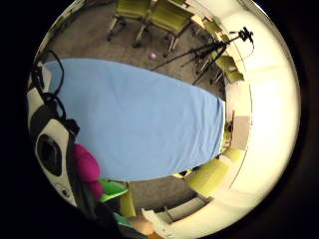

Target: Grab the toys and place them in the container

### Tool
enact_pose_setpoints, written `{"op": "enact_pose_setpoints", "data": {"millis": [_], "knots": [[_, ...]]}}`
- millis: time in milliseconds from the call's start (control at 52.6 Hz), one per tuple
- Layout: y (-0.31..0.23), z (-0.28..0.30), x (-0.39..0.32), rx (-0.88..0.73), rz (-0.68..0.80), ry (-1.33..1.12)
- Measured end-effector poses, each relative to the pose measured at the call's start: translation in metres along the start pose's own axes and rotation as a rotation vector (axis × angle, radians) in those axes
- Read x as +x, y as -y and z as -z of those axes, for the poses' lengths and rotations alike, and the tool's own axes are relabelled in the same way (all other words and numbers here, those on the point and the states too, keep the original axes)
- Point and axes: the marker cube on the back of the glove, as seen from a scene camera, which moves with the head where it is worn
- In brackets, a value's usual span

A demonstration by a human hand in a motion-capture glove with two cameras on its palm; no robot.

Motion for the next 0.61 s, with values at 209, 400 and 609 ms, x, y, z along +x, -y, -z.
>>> {"op": "enact_pose_setpoints", "data": {"millis": [209,400,609], "knots": [[0.033,0.06,-0.136,0.096,0.219,-0.041],[0.042,0.085,-0.281,0.108,0.442,0.028],[0.064,0.07,-0.345,0.095,0.574,0.04]]}}
